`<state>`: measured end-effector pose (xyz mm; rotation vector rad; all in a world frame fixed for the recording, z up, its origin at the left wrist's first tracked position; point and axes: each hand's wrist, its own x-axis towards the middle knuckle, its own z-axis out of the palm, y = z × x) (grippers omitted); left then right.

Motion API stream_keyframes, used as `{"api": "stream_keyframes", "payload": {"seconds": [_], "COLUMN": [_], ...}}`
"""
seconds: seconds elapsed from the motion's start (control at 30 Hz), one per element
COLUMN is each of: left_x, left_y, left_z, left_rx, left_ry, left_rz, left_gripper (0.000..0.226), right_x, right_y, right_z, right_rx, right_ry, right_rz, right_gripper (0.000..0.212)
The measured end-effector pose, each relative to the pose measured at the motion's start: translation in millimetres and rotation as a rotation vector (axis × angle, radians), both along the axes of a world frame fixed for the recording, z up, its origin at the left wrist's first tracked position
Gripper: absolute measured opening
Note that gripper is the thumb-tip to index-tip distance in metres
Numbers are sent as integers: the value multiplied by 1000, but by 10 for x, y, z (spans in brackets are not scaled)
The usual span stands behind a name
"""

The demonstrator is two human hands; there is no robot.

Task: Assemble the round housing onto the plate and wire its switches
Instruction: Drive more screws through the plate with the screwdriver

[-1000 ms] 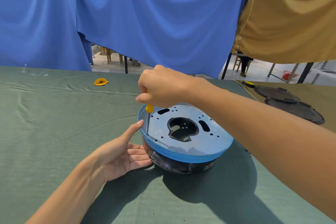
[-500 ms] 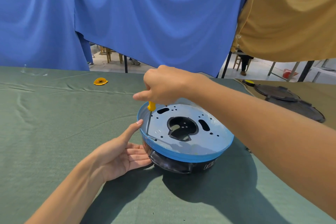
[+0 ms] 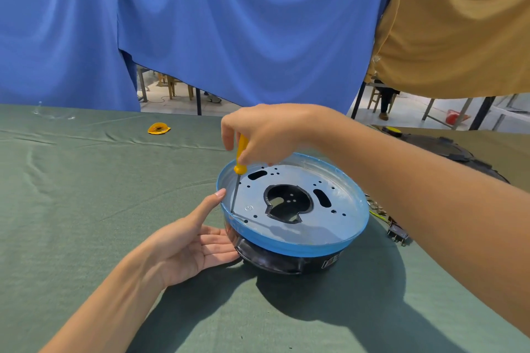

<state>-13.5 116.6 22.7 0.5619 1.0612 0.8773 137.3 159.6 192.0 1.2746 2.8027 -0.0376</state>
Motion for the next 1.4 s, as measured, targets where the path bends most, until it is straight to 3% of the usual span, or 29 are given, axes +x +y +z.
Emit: {"api": "stream_keyframes", "payload": {"seconds": [0.1, 0.2, 0.3, 0.4, 0.47, 0.57, 0.67, 0.77, 0.87, 0.97, 1.07, 1.13, 1.23, 1.4], "left_x": [3, 12, 20, 14, 8, 11, 13, 11, 14, 20, 26, 28, 24, 18], "left_y": [-6, -9, -11, -10, -12, -17, -22, -26, -26, -28, -29, -23, -11, -9], "left_z": [6, 7, 15, 22, 26, 19, 26, 32, 35, 30, 26, 27, 23, 12], "left_rx": [0, 2, 2, 2, 0, 0, 1, 2, 4, 8, 10, 9, 5, 7], "left_ry": [3, 11, 20, 16, 13, 21, 15, 13, 23, 22, 23, 24, 21, 13], "left_rz": [2, 12, 9, 9, 9, 12, 7, 7, 11, 11, 13, 10, 6, 3], "left_gripper": [94, 94, 93, 91, 91, 93, 93, 91, 90, 89, 89, 89, 89, 92], "right_x": [-2, -32, -28, 21, 17, -42, -61, -21, -3, -38, -63, -48, -24, -63], "right_y": [8, 39, 37, 14, 0, 12, 18, 10, 22, 39, 48, 31, 24, 4], "right_z": [-43, -145, -116, -29, -42, -153, -105, -1, -26, -87, -84, -43, -34, -147], "right_rx": [82, 162, 130, -3, 42, 158, 178, 9, 22, 106, 112, 64, 100, 170], "right_ry": [119, 129, 20, 15, 87, 134, 50, 53, 132, 152, 98, 26, 9, 38], "right_rz": [11, -47, -78, -20, 30, 12, -49, -13, 43, 19, -41, -48, 47, -33], "right_gripper": [9, 40, 45, 24, 10, 34, 47, 21, 5, 34, 49, 48, 22, 39]}}
